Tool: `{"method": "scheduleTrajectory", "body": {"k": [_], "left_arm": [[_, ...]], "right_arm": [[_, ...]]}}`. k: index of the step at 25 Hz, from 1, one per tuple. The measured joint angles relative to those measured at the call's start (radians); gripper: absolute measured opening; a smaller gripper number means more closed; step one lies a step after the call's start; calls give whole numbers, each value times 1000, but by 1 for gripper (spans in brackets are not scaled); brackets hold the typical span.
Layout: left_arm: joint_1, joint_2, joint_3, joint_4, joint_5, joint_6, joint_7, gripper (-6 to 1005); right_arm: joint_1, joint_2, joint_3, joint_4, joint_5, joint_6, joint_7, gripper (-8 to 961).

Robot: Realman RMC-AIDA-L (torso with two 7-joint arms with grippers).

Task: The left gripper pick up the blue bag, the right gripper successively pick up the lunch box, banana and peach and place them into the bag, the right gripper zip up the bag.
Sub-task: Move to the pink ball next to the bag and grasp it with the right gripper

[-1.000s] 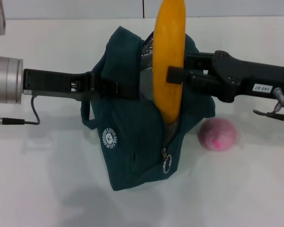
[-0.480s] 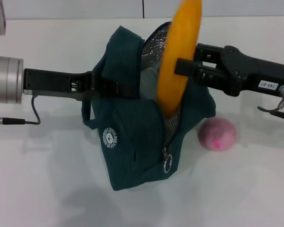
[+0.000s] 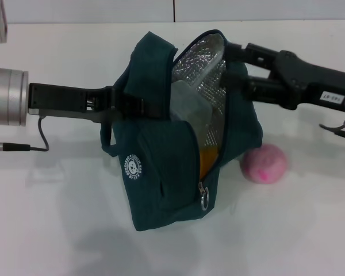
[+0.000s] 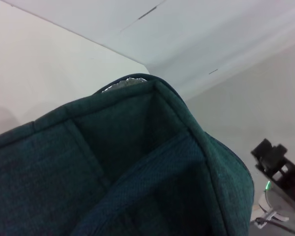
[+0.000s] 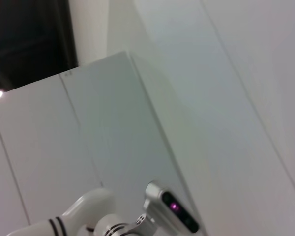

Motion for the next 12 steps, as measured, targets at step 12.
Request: {"method": "scheduleTrajectory", "body": {"k": [12], "left_arm": [[6, 3, 0, 0, 0, 0, 8, 31]], "right_arm": [[-90, -142, 26, -213, -183, -34, 8, 845]]}}
